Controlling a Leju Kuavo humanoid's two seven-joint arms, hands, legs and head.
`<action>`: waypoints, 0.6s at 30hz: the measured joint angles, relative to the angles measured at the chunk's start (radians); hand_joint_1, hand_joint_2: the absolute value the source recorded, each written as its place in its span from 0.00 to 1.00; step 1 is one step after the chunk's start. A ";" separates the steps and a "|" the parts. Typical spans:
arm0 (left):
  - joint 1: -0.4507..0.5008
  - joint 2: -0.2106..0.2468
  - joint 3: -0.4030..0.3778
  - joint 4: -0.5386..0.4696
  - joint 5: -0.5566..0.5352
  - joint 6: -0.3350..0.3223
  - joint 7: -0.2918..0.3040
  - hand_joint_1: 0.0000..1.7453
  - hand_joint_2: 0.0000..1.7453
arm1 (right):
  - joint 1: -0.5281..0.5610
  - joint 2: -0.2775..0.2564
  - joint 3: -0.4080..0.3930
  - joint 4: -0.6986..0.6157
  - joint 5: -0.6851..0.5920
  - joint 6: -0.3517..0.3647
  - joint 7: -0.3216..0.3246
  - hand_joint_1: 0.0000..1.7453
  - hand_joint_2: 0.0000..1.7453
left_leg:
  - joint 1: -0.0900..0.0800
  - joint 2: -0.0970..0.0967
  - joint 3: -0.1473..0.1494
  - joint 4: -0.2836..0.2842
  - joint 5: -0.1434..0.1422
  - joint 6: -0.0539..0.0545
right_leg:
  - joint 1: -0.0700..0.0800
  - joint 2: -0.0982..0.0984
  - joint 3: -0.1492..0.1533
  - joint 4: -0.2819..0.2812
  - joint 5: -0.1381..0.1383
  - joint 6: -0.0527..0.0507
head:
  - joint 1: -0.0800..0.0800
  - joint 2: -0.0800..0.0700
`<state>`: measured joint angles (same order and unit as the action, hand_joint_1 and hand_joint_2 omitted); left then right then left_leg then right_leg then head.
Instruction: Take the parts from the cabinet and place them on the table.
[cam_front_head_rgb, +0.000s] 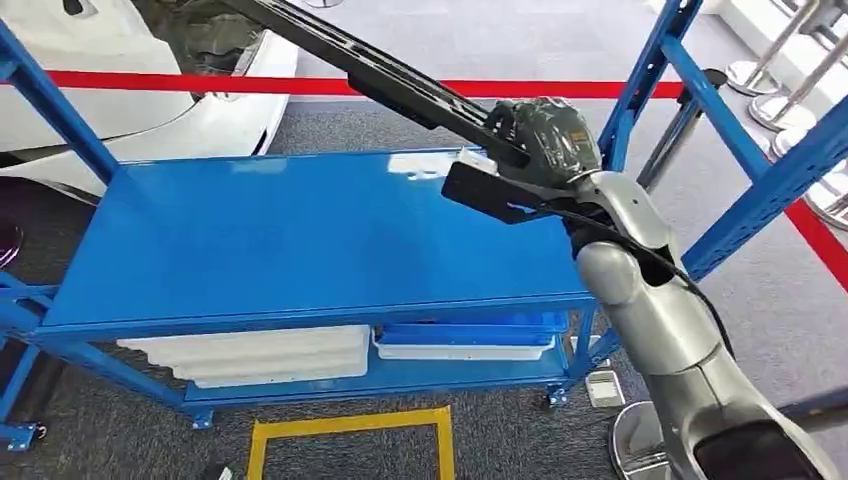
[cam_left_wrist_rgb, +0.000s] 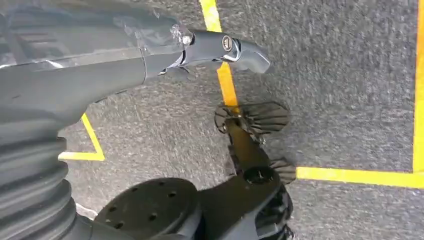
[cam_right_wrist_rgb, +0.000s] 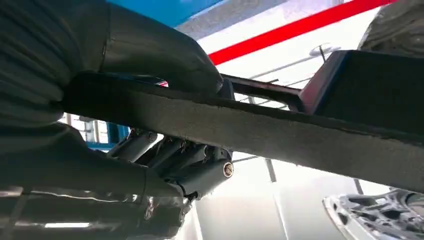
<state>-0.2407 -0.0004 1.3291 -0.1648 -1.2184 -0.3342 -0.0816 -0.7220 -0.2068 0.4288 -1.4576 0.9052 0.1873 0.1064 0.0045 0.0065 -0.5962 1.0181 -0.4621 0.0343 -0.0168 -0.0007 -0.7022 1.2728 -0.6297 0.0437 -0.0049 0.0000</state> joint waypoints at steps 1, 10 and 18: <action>0.000 0.000 0.000 0.000 0.000 0.000 0.000 0.00 1.00 | 0.000 0.000 0.000 0.002 -0.004 0.006 -0.002 0.98 1.00 | -0.003 0.000 -0.013 0.002 0.008 0.002 | 0.001 0.000 -0.004 0.045 -0.010 0.000 | 0.003 0.000; 0.001 0.000 0.001 0.000 0.003 0.000 0.000 0.00 1.00 | -0.019 0.003 0.002 0.008 -0.045 0.020 -0.053 0.98 1.00 | -0.005 0.000 -0.075 0.005 0.076 -0.032 | 0.021 0.000 0.191 -0.274 0.097 -0.040 | 0.022 0.000; 0.003 0.002 0.001 0.000 0.002 -0.001 -0.001 0.00 1.00 | -0.018 0.010 0.003 0.015 -0.067 0.020 -0.065 0.98 1.00 | 0.021 -0.006 -0.116 0.267 -0.086 -0.077 | -0.004 -0.009 0.109 -0.270 0.167 -0.051 | -0.016 0.000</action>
<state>-0.2372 0.0015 1.3302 -0.1644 -1.2162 -0.3353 -0.0828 -0.7401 -0.1968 0.4314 -1.4424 0.8381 0.2071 0.0416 0.0254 0.0003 -0.7117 1.2855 -0.5482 -0.0430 -0.0203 -0.0092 -0.5933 1.0029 -0.4623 -0.0070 -0.0210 0.0000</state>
